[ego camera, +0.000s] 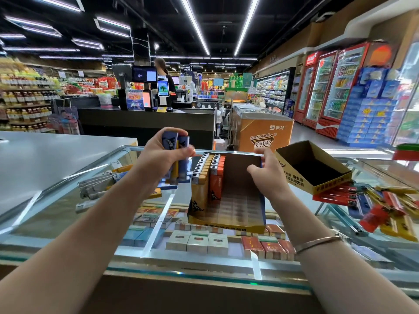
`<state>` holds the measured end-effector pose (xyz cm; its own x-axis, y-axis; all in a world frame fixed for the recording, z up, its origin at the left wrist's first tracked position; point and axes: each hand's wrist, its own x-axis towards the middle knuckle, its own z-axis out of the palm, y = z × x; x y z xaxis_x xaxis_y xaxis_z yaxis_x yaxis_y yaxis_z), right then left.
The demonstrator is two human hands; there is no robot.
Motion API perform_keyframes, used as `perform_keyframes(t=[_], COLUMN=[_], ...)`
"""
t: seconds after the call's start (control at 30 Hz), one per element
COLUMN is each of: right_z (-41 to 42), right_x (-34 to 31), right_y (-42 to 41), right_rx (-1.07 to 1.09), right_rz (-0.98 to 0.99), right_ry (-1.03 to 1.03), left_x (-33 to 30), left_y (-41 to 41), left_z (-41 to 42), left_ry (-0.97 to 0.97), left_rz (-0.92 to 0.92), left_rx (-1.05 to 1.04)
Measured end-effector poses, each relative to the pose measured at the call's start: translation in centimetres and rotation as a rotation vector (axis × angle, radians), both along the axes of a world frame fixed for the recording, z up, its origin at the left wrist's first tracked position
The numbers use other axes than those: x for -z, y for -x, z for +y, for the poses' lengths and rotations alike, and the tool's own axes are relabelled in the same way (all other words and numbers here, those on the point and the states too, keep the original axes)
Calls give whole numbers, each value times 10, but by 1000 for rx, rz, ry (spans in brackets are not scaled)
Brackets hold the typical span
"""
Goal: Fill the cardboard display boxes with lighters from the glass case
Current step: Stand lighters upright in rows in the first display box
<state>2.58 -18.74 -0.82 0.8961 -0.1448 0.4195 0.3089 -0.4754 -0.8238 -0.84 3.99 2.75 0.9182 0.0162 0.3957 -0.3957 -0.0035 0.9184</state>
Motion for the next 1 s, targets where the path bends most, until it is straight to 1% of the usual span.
perform_keyframes(t=[0.1, 0.17, 0.23, 0.3, 0.33, 0.43, 0.57, 0.63, 0.8, 0.93, 1.0], right_z=[6, 9, 12, 15, 17, 22, 24, 22, 17, 15, 12], right_x=[-6, -9, -12, -17, -20, -25, -29, -31, -31, -32, -34], right_y=[8, 13, 18, 24, 27, 34, 37, 37, 34, 32, 30], right_rx=[84, 114, 68, -75, -160, -351, -416, -434, -304, -244, -212], right_rz=[-235, -353, -387, -357, -334, -290, -287, -287, -363, -392, -395], right_ry=[58, 95, 87, 12, -29, -121, -267, -347, -349, -409, -476], left_x=[-13, -21, -28, -31, -31, -27, -23, -22, -21, -18, -18], left_y=[-5, -11, -17, -22, -24, -25, -25, -26, -24, -20, -19], left_z=[-26, -39, -47, -53, -57, -69, -69, -64, -57, -59, -57], left_ry=[163, 241, 323, 406, 418, 361, 279, 237, 157, 105, 73], left_rz=[-39, -81, -106, -109, -103, -117, -196, -185, -87, -71, -59], left_rx=[34, 44, 36, 53, 65, 84, 105, 83, -36, -34, -28])
